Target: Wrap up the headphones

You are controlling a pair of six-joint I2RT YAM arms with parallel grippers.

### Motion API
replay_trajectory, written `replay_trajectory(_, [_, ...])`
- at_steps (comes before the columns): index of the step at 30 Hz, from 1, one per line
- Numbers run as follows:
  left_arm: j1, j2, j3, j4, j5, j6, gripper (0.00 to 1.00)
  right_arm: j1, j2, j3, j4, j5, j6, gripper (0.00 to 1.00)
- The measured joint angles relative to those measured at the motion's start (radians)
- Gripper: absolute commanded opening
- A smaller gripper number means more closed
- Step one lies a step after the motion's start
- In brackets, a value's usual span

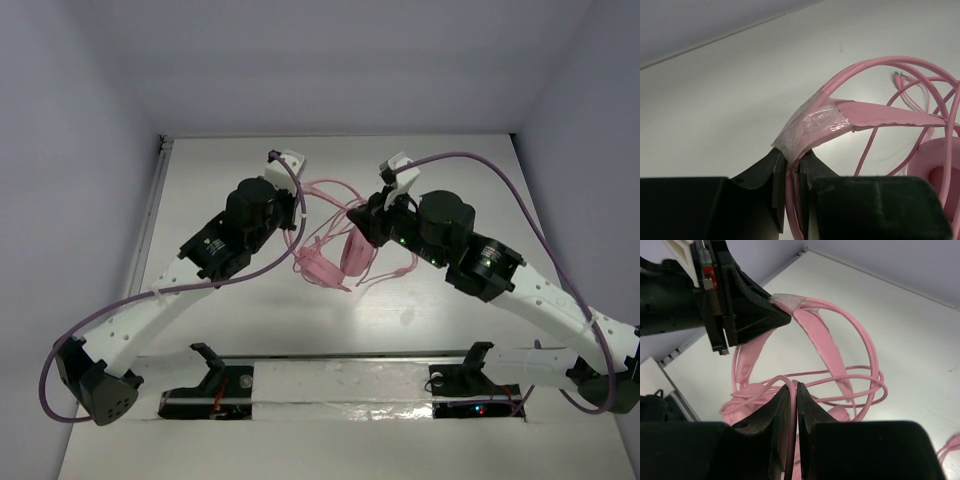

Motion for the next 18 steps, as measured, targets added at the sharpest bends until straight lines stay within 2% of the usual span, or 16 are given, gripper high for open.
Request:
replay_trajectory(7, [0.003,-0.008,0.063,-0.087,0.171,0.022,0.0,0.0,-0.007,-0.012,-0.055,0.106,-0.024,0.08])
replay_trajectory(11, [0.04,-0.015,0.088,-0.115,0.281,0.026,0.0,0.0,-0.062,-0.101,-0.037,0.189,0.004,0.09])
replay_trajectory(18, [0.266,-0.025,0.088,-0.112,0.559,-0.003,0.0,0.0,-0.164,-0.252,0.006,0.325,0.074,0.16])
